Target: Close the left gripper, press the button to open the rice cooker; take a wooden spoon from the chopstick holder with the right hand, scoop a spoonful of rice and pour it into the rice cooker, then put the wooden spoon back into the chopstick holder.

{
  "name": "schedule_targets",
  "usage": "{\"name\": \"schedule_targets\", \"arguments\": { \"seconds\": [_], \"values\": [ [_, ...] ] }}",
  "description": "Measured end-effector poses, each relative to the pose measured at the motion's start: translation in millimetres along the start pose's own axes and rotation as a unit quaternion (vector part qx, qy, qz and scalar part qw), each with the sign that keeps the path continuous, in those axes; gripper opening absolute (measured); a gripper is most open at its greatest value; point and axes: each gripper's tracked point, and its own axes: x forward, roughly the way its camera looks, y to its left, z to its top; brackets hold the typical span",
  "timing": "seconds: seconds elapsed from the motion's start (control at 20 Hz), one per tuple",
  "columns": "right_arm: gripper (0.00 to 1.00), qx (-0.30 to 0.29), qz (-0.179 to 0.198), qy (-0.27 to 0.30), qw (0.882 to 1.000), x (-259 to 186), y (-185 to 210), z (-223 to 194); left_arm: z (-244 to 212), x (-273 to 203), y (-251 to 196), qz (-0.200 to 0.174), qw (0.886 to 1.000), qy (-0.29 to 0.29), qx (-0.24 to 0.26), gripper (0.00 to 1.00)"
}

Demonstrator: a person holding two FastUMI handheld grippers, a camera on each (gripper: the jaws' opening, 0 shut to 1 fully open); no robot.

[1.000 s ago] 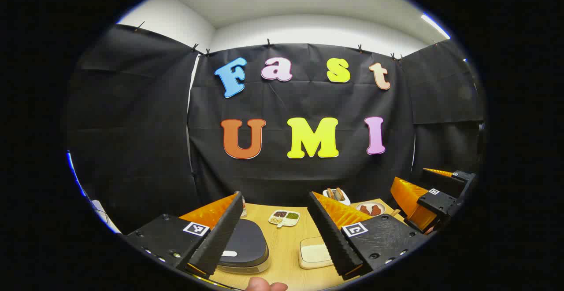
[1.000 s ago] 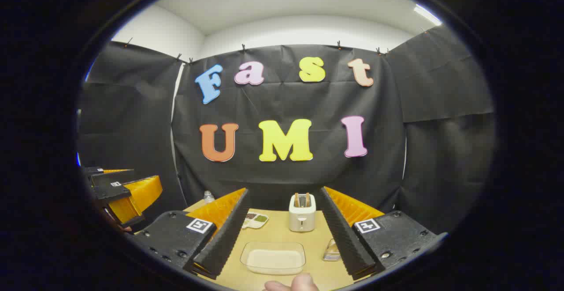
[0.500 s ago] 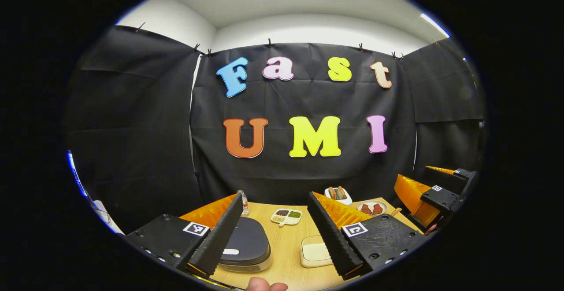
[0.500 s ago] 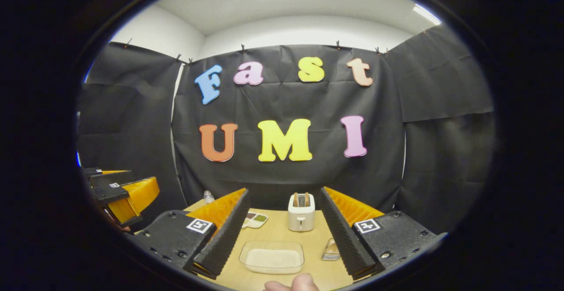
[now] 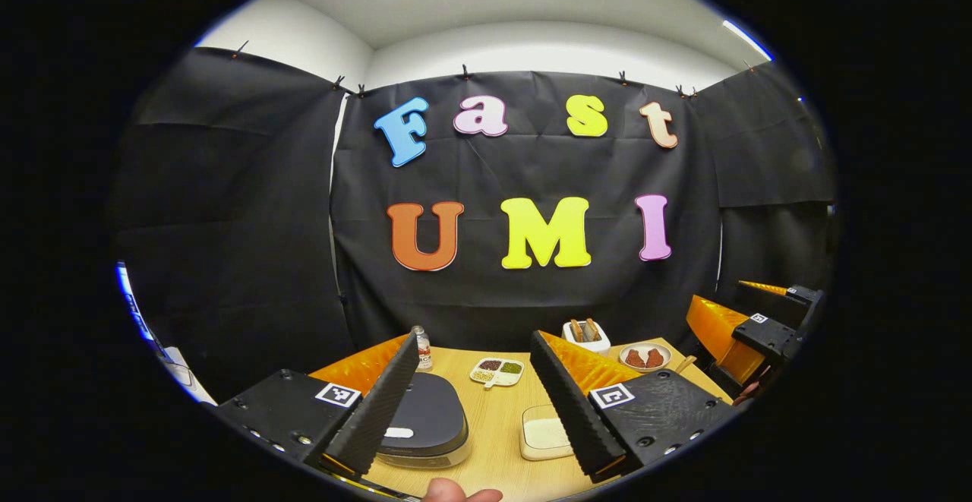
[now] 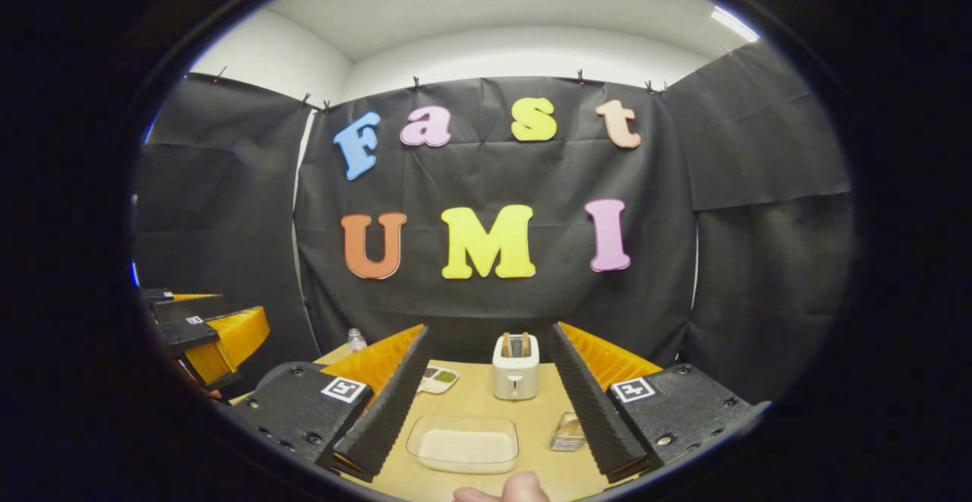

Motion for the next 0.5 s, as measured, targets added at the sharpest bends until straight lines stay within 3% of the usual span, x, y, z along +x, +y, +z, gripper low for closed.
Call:
{"name": "schedule_targets", "arguments": {
  "seconds": [0.5],
  "values": [
    [1.0,-0.006,-0.004,0.009,1.0,1.5,-18.7,-7.6,-18.7,-0.8,-1.2,0.013,1.0,0.023,-0.003,0.94]
  ]
}}
